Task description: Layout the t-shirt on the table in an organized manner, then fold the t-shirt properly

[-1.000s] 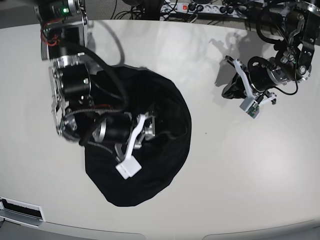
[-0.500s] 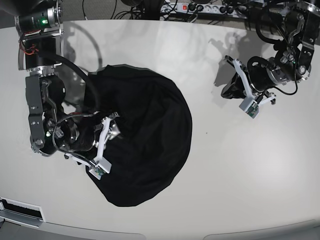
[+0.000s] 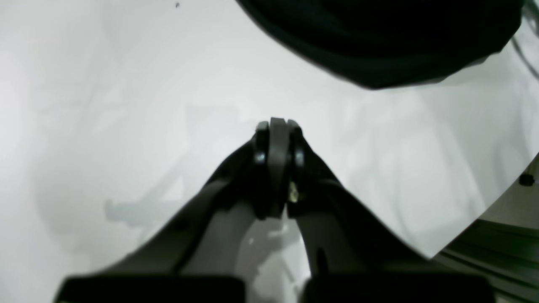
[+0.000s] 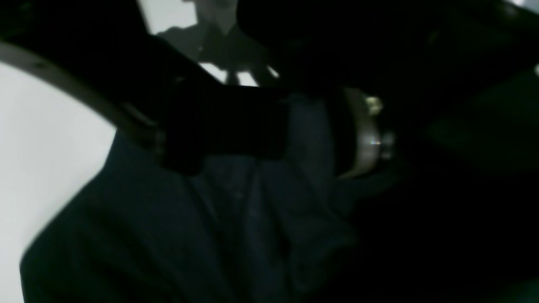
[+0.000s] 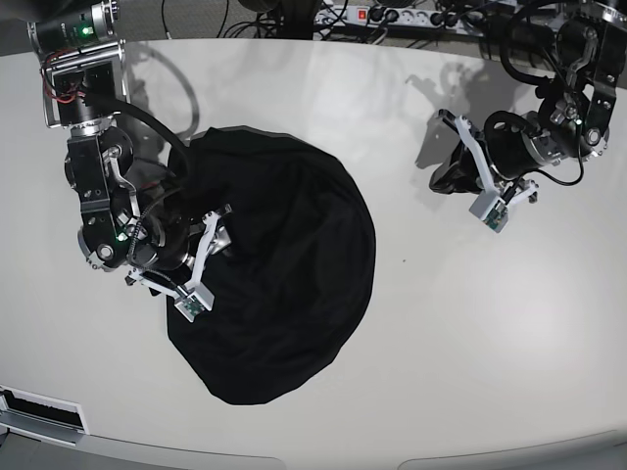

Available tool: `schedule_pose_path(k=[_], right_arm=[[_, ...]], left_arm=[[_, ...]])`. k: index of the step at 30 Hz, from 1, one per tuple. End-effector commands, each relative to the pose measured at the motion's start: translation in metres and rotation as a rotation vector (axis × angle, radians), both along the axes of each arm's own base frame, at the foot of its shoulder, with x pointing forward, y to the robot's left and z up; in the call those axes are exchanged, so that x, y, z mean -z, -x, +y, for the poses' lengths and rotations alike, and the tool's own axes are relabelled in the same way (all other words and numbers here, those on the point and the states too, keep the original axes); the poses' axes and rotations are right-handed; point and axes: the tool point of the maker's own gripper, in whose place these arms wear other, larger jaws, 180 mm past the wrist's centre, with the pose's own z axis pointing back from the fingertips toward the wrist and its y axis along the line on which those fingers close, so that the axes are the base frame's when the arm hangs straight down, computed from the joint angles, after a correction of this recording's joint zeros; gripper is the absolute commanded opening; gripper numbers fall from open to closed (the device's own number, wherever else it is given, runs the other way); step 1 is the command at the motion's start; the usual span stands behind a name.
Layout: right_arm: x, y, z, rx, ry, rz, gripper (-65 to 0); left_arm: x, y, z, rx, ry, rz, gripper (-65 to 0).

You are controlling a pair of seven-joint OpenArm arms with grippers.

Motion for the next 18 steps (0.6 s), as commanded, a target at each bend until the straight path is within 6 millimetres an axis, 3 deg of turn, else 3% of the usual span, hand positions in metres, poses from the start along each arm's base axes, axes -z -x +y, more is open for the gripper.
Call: schedule_pose_path(k=[1, 3, 4, 12, 13, 16, 18], right_arm=[[-0.017, -0.017, -0.001, 0.006, -0.021, -0.062, -37.3], [-0.014, -0.016, -0.002, 0.008, -0.019, -0.053, -60.7], [-0.014, -0.016, -0.002, 0.008, -0.019, -0.054, -65.0], [-0.048, -0.039, -0.002, 0.028, -0.016, -0.140, -65.0], [-0.051, -0.040, -0.001, 0.027, -0.017, -0.149, -65.0], [-0.054, -0.040, 0.004, 0.027, -0.049, -0.152, -65.0], [-0.056, -0.040, 0.008, 0.022, -0.076, -0.150, -65.0]], left_arm=[[-0.011, -0.007, -0.002, 0.006, 0.022, -0.037, -65.0], [-0.011, -0.007, -0.005, 0.003, 0.032, -0.037, -65.0], [-0.012, -0.005, -0.008, 0.013, 0.045, -0.035, -65.0], [-0.034, 0.006, -0.041, 0.117, 0.242, -0.030, -65.0], [-0.035, 0.006, -0.045, 0.115, 0.262, -0.030, -62.6], [-0.039, 0.004, -0.061, 0.086, 0.331, -0.035, -39.8], [-0.042, -0.003, -0.073, 0.044, 0.376, -0.042, -29.5]])
